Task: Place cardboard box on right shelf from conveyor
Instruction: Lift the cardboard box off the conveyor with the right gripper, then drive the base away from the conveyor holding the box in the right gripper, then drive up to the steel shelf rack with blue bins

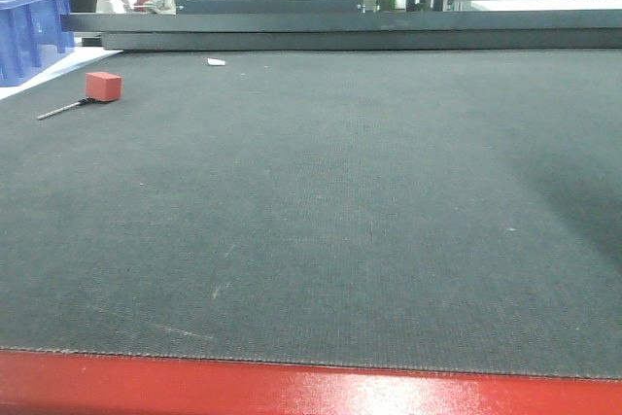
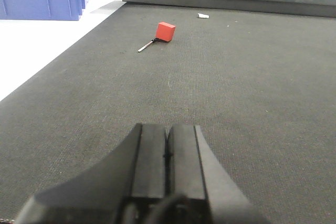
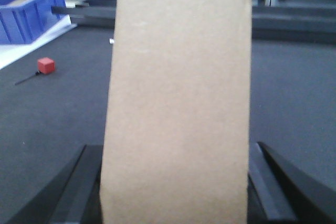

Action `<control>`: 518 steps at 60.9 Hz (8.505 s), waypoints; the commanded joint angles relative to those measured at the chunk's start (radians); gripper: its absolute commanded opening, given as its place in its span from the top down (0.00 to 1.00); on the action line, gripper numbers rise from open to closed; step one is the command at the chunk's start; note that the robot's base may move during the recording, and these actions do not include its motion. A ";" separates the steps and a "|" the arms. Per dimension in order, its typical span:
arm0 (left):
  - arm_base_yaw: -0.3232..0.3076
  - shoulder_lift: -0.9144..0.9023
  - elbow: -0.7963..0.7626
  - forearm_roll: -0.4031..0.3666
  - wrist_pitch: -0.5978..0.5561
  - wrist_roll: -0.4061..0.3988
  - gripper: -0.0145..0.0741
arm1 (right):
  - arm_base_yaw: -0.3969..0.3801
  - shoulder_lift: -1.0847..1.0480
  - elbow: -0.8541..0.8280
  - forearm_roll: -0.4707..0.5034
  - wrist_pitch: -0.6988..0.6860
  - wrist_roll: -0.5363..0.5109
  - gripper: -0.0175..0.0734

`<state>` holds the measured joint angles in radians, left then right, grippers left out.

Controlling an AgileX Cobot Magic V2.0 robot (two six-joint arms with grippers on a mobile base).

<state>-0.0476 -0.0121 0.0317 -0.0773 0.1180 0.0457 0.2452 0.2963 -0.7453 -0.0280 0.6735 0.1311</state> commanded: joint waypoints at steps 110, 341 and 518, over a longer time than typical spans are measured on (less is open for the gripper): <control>0.000 -0.015 0.008 -0.006 -0.085 0.000 0.97 | -0.004 -0.004 -0.026 -0.004 -0.102 -0.012 0.67; 0.000 -0.016 0.010 -0.006 -0.085 0.000 0.97 | -0.004 -0.004 -0.026 -0.004 -0.102 -0.012 0.67; 0.000 -0.016 0.010 -0.006 -0.085 0.000 0.97 | -0.004 -0.004 -0.026 -0.004 -0.103 -0.012 0.67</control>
<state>-0.0476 -0.0121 0.0317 -0.0773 0.1180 0.0457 0.2452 0.2767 -0.7453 -0.0275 0.6734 0.1290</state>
